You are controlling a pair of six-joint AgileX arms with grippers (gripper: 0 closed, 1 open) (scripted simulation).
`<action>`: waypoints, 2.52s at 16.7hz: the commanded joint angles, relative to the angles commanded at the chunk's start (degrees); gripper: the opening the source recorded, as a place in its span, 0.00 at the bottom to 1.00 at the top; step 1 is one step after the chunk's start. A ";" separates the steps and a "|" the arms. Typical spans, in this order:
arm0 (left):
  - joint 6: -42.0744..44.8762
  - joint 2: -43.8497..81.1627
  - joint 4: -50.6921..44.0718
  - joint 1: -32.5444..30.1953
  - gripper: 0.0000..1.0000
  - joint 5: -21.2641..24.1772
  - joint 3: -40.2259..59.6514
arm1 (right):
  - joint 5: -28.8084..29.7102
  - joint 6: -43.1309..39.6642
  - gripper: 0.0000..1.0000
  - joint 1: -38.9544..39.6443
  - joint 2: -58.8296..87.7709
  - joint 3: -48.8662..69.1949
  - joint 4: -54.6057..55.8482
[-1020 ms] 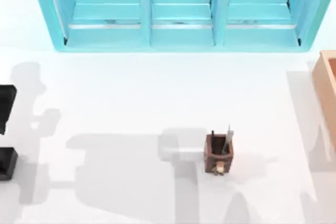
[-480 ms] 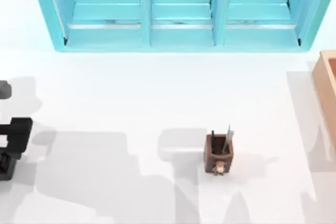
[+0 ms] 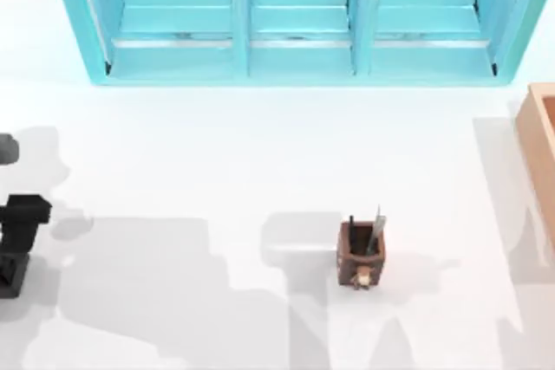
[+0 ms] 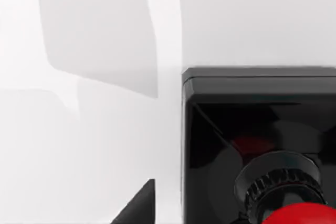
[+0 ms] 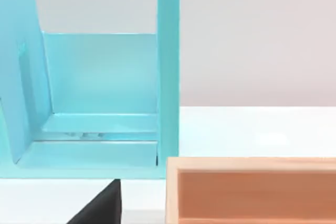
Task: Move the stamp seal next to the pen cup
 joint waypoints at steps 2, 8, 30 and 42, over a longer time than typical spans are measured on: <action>0.00 0.00 0.00 0.00 0.47 0.00 0.00 | 0.00 0.00 1.00 0.00 0.00 0.00 0.00; 0.00 0.00 0.00 0.00 0.02 0.00 0.00 | 0.00 0.00 1.00 0.00 0.00 0.00 0.00; -27.46 -1.40 -31.33 -27.55 0.00 0.01 29.69 | 0.00 0.00 1.00 0.00 0.00 0.00 0.00; -38.89 11.80 -31.06 -39.04 0.00 0.11 42.08 | 0.00 0.00 1.00 0.00 0.00 0.00 0.00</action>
